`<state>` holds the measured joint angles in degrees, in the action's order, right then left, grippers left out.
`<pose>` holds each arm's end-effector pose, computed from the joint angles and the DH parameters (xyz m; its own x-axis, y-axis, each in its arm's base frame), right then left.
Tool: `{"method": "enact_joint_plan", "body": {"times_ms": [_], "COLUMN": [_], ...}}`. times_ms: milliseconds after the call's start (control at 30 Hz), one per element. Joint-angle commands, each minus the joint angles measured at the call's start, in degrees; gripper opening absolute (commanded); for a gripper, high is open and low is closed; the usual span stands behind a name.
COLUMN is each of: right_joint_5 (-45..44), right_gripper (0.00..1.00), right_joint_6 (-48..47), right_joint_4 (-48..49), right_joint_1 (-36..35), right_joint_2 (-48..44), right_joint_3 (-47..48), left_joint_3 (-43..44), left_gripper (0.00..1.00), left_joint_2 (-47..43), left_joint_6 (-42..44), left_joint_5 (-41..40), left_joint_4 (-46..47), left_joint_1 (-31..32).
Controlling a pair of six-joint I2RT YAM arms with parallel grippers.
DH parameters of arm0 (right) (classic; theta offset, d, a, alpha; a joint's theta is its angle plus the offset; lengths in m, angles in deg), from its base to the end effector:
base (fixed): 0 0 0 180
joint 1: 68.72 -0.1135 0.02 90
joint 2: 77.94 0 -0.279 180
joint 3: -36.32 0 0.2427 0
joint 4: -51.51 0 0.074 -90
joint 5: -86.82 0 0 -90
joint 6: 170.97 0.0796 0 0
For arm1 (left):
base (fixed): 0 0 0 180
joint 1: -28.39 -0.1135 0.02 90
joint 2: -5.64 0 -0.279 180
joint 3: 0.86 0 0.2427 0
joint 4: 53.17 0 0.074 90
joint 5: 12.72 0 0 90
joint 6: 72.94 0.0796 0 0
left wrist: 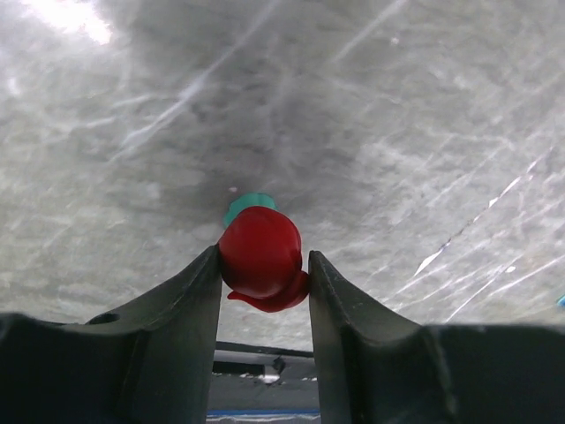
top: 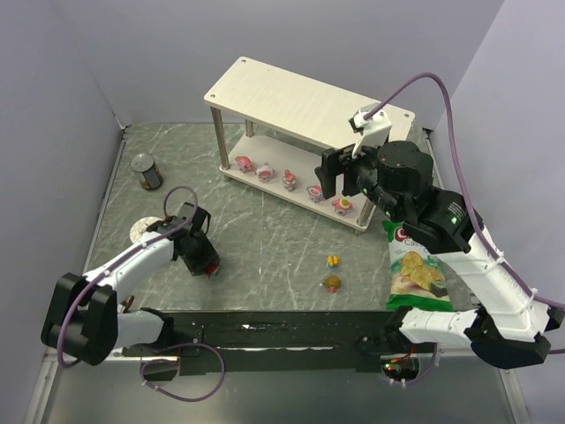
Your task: Place and organize the plastic toys onto the shelf
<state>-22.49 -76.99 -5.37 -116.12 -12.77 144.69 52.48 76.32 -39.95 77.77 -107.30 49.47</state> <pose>0.1714 0.1475 0.4976 -0.1928 -0.1129 -0.9747 -0.4649 0.8853 -0.0106 0.1940 -0.0755 0.1588 -0.7855 -0.5961 -0.1662 -0.5448 0.7935 -0.2710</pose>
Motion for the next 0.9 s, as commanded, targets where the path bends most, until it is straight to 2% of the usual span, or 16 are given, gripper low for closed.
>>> {"method": "enact_joint_plan", "body": {"times_ms": [0, 200, 467, 733, 867], "right_joint_5": [-2.13, -2.13, -3.28, -3.63, -3.89], "right_gripper": [0.89, 0.88, 0.89, 0.88, 0.89], "right_joint_6": [0.76, 1.63, 1.99, 3.13, 3.39], "right_joint_4": [2.31, 1.70, 0.82, -0.41, -0.76], "right_joint_1": [-0.33, -0.41, -0.33, -0.41, -0.33], "right_joint_2": [-1.18, -0.65, 0.13, 0.75, 0.84], "right_joint_3": [-0.37, 0.33, 1.65, 2.44, 2.44], "left_joint_3": [4.12, 11.75, 21.78, 24.96, 25.31], "left_gripper": [0.22, 0.20, 0.26, 0.31, 0.33], "left_joint_2": [2.45, 6.92, 16.59, 22.05, 23.02], "left_joint_6": [9.54, 20.88, 35.38, 38.82, 39.44], "left_joint_5": [5.04, 8.03, 7.51, -0.30, -3.12], "left_joint_4": [3.33, 2.99, 0.09, -0.62, 0.17], "left_joint_1": [0.10, 2.56, 9.50, 19.07, 21.46]}}
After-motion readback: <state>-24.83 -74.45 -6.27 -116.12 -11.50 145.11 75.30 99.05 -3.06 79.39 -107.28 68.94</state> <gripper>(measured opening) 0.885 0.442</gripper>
